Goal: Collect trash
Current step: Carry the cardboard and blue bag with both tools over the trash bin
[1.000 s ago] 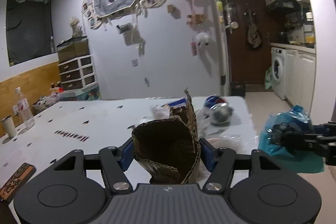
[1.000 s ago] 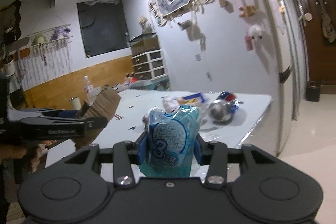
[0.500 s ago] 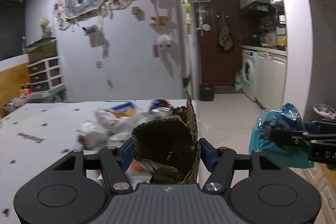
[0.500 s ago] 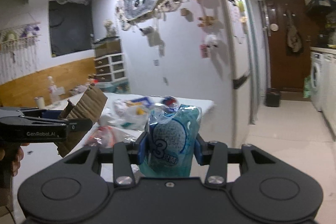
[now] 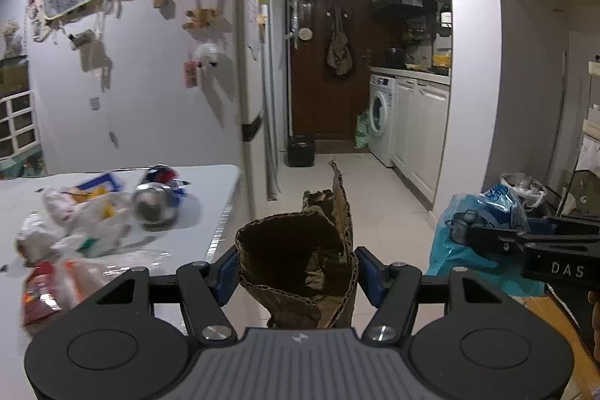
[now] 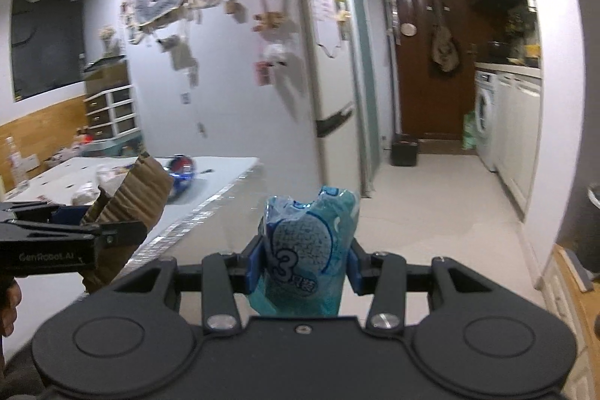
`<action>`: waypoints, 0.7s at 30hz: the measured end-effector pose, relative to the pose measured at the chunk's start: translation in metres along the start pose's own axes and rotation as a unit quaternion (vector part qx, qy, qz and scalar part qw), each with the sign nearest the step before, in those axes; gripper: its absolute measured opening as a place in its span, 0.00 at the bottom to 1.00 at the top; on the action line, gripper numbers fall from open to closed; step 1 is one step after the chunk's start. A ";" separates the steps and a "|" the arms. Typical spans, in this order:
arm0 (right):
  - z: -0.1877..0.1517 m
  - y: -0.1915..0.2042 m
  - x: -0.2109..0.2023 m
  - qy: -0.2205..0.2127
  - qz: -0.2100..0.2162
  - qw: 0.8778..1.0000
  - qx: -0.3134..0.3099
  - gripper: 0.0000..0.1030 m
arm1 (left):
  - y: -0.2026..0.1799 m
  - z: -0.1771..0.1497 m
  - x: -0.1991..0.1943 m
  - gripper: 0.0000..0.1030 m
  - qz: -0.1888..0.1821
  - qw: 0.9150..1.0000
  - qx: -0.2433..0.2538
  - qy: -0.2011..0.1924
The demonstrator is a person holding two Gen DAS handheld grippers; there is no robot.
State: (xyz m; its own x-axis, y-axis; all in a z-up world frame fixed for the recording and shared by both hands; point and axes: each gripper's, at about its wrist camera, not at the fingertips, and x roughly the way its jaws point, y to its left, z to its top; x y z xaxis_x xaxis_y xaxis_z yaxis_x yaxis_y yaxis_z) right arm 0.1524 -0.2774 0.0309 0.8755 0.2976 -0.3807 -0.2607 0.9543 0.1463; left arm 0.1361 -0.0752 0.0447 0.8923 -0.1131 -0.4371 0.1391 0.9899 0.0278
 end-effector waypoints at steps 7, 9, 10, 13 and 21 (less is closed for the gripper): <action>-0.006 -0.036 0.025 0.028 -0.039 0.999 0.013 0.44 | -0.033 0.006 0.055 0.62 -0.027 0.999 0.003 0.028; -0.011 -0.048 0.035 0.040 -0.050 0.998 0.017 0.44 | -0.039 0.004 0.072 0.62 -0.034 0.999 0.003 0.041; -0.013 -0.054 0.043 0.048 -0.054 0.997 0.020 0.44 | -0.041 0.004 0.080 0.62 -0.036 0.998 0.003 0.048; -0.021 -0.068 0.068 0.074 -0.066 0.995 0.034 0.44 | -0.047 0.003 0.111 0.62 -0.039 0.996 0.002 0.075; -0.042 -0.082 0.130 0.122 -0.081 0.988 0.047 0.45 | -0.051 -0.014 0.196 0.62 -0.048 0.987 -0.014 0.153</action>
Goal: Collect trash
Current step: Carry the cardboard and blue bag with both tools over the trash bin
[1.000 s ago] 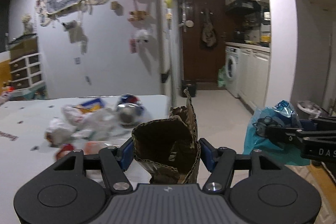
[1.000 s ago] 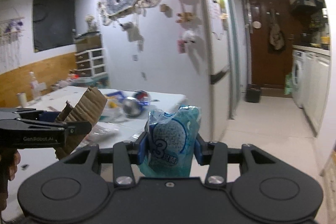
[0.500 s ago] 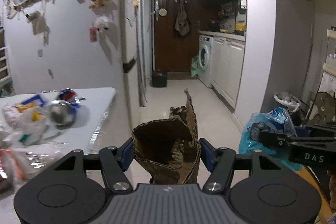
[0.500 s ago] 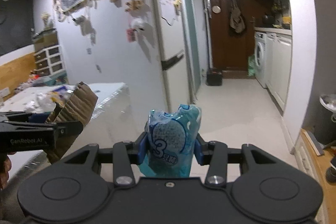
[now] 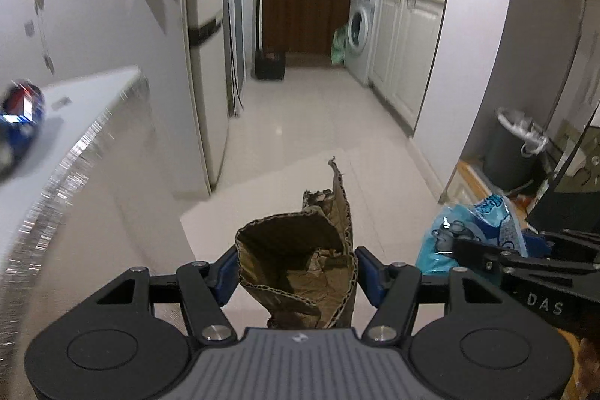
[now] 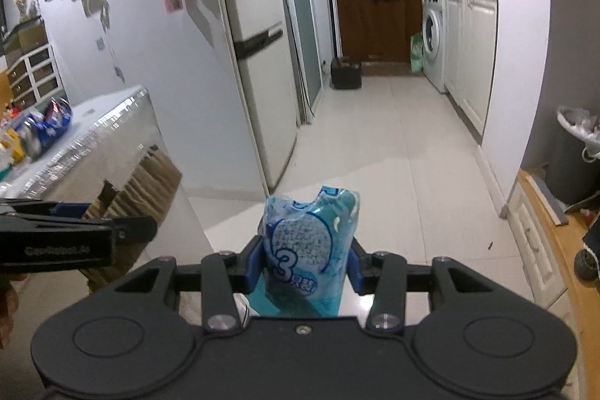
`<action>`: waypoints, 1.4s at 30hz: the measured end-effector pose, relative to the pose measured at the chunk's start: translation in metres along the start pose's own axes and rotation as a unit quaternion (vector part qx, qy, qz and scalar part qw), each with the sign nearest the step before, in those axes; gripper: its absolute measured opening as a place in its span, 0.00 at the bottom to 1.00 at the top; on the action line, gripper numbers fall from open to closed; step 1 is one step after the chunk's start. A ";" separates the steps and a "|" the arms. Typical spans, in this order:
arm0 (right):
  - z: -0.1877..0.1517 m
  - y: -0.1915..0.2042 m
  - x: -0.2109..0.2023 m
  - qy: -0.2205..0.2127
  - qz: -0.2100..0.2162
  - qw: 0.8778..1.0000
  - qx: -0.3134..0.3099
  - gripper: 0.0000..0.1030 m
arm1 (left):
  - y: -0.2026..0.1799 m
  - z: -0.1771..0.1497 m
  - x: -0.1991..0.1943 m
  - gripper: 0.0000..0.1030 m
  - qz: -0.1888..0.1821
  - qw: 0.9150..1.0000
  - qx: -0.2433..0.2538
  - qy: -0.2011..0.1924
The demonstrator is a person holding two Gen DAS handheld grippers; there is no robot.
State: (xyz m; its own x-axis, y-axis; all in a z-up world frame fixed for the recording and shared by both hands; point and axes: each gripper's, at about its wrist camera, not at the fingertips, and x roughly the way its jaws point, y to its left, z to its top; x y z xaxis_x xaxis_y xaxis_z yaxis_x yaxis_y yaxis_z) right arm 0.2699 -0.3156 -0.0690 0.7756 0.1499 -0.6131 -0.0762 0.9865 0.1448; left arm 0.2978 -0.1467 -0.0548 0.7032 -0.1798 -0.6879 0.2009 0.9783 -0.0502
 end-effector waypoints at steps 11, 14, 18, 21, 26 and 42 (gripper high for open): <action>-0.017 0.005 0.098 0.097 -0.007 0.995 -0.003 0.45 | 0.027 -0.023 0.084 0.62 0.006 0.995 -0.018 0.093; -0.025 0.005 0.120 0.124 -0.008 0.992 -0.003 0.45 | 0.038 -0.031 0.101 0.62 0.014 0.993 -0.021 0.119; -0.040 0.008 0.146 0.164 -0.010 0.986 -0.007 0.45 | 0.046 -0.043 0.127 0.62 0.022 0.987 -0.016 0.157; -0.049 0.010 0.160 0.187 -0.011 0.982 -0.014 0.45 | 0.049 -0.053 0.145 0.62 0.024 0.982 -0.016 0.187; -0.062 0.009 0.179 0.225 -0.012 0.974 -0.017 0.45 | 0.060 -0.065 0.166 0.62 0.014 0.974 -0.023 0.225; -0.086 0.015 0.222 0.296 0.010 0.954 -0.047 0.50 | 0.070 -0.094 0.218 0.63 0.017 0.952 -0.025 0.306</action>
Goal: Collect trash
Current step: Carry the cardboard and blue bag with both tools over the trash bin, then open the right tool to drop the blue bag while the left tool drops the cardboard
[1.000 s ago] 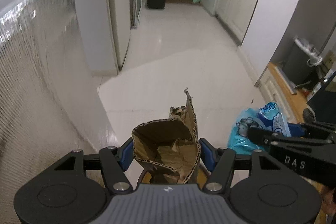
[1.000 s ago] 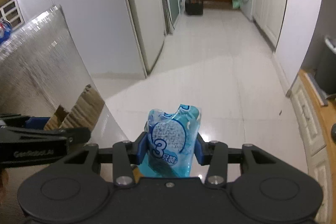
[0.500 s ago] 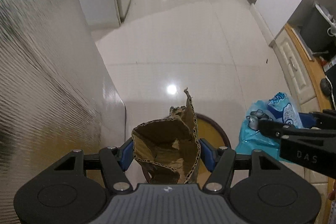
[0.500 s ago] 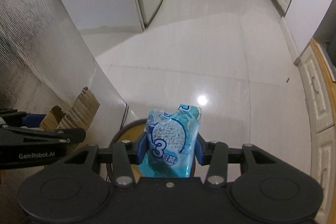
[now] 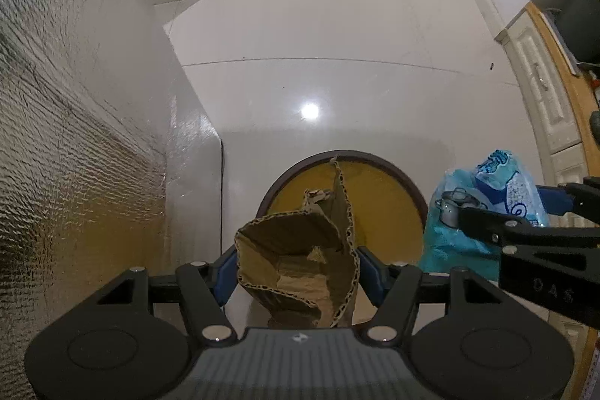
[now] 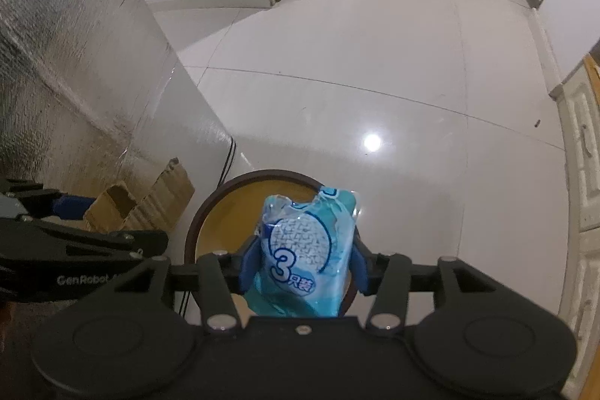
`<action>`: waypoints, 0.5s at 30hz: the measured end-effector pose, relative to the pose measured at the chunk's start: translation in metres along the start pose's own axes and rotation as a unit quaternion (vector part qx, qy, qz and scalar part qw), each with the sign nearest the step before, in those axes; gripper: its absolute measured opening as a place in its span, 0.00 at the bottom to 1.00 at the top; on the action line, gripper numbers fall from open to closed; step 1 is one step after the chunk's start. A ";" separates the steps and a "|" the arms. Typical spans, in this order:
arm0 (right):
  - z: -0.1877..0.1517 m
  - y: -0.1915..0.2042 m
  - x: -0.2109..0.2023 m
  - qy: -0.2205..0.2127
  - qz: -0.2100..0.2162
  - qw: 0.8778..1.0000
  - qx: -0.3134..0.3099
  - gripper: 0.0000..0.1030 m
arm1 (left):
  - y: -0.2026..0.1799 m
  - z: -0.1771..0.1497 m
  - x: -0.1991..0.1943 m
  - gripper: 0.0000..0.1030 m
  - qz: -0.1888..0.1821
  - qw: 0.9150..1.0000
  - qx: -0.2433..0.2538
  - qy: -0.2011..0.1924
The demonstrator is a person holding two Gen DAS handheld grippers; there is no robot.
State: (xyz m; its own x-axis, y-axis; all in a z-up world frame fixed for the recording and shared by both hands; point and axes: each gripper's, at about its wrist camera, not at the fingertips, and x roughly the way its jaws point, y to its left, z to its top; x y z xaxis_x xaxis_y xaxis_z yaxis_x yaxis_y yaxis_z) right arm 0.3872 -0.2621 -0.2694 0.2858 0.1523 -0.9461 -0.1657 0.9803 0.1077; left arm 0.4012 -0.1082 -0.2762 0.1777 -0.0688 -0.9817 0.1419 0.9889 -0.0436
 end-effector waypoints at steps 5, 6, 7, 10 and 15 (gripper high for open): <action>0.000 0.002 0.006 0.004 -0.003 1.000 -0.015 0.59 | 0.000 0.002 0.008 0.63 0.000 1.000 -0.004 0.009; 0.000 0.001 0.006 0.007 -0.002 1.000 -0.016 0.61 | 0.000 0.003 0.009 0.63 0.001 1.000 -0.005 0.011; 0.000 0.000 0.006 0.010 -0.001 1.000 -0.016 0.62 | -0.001 0.003 0.010 0.63 0.001 1.000 -0.005 0.012; -0.002 -0.004 0.006 0.013 -0.003 1.000 -0.011 0.68 | -0.001 0.004 0.014 0.64 -0.001 1.000 -0.003 0.016; -0.005 -0.014 0.002 0.006 0.003 1.000 0.001 0.82 | -0.002 0.005 0.017 0.65 -0.002 1.000 0.001 0.018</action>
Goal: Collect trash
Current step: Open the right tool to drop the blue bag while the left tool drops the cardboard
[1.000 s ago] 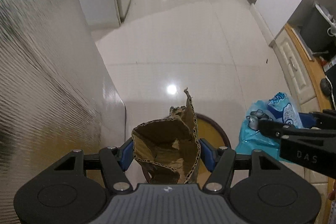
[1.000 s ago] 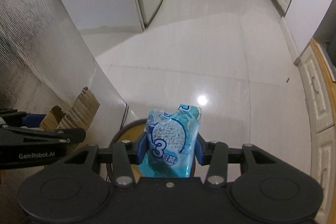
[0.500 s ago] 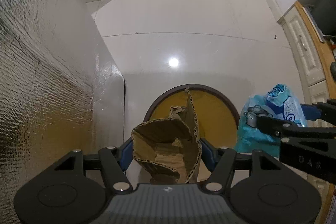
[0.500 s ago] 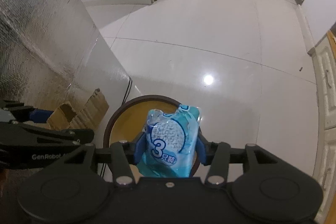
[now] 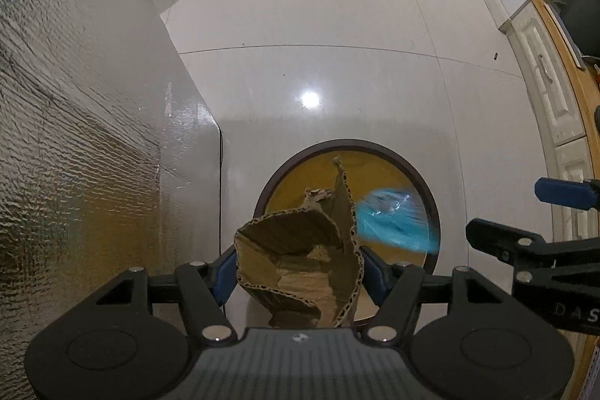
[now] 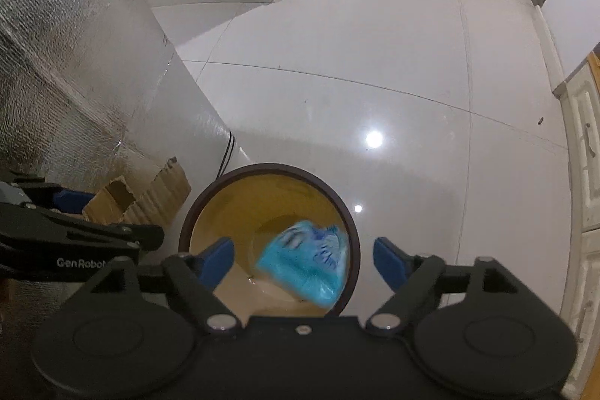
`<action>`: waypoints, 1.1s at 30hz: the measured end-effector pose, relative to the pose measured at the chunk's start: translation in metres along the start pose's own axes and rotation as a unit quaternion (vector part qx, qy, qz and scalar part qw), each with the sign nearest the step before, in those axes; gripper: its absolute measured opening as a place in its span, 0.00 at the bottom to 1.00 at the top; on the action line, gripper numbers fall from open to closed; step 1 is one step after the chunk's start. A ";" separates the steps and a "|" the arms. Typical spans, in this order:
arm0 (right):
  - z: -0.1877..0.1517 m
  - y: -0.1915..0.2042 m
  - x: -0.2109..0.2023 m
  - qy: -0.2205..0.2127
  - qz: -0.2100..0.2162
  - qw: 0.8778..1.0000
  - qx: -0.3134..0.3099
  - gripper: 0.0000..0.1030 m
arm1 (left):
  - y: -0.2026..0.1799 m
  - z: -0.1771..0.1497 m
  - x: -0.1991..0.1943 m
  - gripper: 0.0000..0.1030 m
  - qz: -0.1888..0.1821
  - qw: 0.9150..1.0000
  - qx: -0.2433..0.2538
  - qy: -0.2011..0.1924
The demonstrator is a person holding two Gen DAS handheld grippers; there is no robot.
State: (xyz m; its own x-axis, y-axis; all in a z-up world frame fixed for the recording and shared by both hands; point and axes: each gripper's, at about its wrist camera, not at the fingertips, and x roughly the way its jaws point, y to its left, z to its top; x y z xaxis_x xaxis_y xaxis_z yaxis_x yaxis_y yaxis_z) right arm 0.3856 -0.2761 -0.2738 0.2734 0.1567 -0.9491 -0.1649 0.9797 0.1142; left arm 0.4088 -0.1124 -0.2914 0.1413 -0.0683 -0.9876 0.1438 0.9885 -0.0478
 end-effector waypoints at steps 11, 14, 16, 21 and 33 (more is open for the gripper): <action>-0.010 -0.003 0.002 0.028 -0.007 0.999 -0.019 0.92 | 0.001 -0.001 0.000 0.65 -0.005 1.000 -0.001 -0.003; -0.014 -0.004 0.002 0.035 -0.007 0.999 -0.021 0.97 | -0.001 -0.002 -0.003 0.67 -0.017 1.000 0.000 -0.007; -0.018 -0.004 0.002 0.039 -0.006 0.999 -0.024 0.99 | -0.002 -0.004 -0.003 0.71 -0.020 1.000 0.000 -0.009; -0.019 -0.002 0.003 0.044 -0.009 0.998 -0.034 1.00 | -0.005 -0.007 -0.001 0.89 -0.016 1.000 0.002 0.001; -0.022 -0.007 -0.001 0.047 -0.022 0.998 -0.033 1.00 | -0.006 -0.009 -0.001 0.98 0.002 1.000 0.014 0.016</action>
State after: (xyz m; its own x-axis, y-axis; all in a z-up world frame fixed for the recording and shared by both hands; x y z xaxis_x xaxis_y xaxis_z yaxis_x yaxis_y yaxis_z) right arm 0.3655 -0.2856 -0.2803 0.1920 0.0978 -0.9765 -0.2170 0.9746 0.0550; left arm 0.3987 -0.1171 -0.2913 0.1102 -0.0593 -0.9921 0.1702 0.9846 -0.0400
